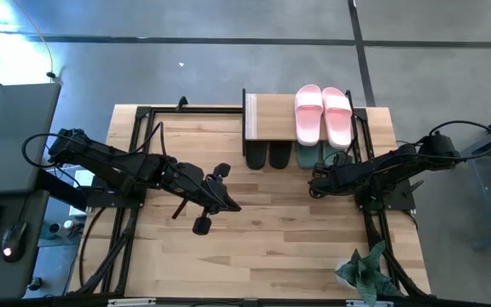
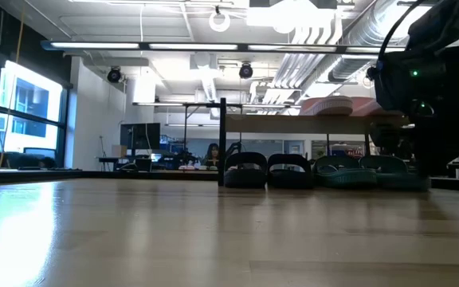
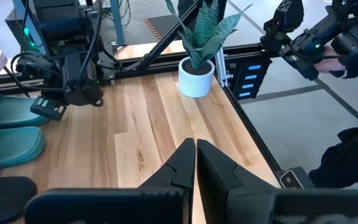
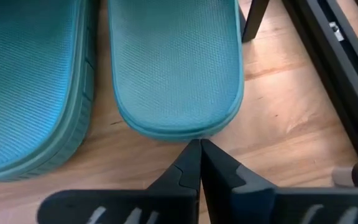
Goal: Pick and place slides into the shelf
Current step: Adjust the right green slide, then return to Home Position
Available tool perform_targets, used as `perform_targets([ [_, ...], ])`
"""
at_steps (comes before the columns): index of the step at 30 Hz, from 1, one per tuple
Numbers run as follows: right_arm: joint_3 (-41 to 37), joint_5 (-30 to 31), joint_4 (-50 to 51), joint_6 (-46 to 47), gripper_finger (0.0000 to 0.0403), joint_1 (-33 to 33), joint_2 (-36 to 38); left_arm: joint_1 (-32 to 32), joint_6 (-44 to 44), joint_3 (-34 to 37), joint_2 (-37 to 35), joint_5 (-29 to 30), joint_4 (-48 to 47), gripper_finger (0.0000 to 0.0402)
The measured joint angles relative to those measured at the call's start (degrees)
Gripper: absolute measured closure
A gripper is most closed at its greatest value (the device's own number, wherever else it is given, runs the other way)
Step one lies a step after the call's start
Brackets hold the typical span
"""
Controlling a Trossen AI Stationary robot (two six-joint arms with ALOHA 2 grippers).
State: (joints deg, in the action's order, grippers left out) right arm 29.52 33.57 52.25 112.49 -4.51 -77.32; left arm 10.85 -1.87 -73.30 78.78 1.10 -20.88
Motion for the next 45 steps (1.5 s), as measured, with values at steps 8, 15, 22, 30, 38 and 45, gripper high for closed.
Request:
perform_targets([
  [8, 0.00, -2.23, -0.80, -0.51, 0.0403, -0.02, 0.00, 0.00, 0.07, 0.00, 0.00, 0.00, -0.09, 0.0396],
  [15, 0.09, -4.90, -4.58, -1.64, 0.0403, -2.54, 0.00, 0.00, 0.09, 0.00, 0.00, 0.00, -0.13, 0.0396],
  [22, 1.14, -8.06, -4.18, 1.01, 0.0403, -7.49, 0.02, 0.00, 0.09, 0.00, 0.00, 0.00, -0.13, 0.0397],
  [30, 12.21, -13.22, -4.23, -14.47, 0.0403, -11.67, 0.02, 0.00, 0.09, 0.00, 0.00, 0.00, -0.15, 0.0396],
  [38, 33.07, -23.02, -1.55, -47.49, 0.0403, -13.98, 0.04, 0.00, 0.04, 0.00, 0.00, -0.02, 0.15, 0.0396],
  [45, 44.14, -22.15, 0.15, -69.03, 0.0403, -14.05, 6.32, 0.00, -2.72, 0.00, 0.00, -0.02, 2.10, 0.0397],
])
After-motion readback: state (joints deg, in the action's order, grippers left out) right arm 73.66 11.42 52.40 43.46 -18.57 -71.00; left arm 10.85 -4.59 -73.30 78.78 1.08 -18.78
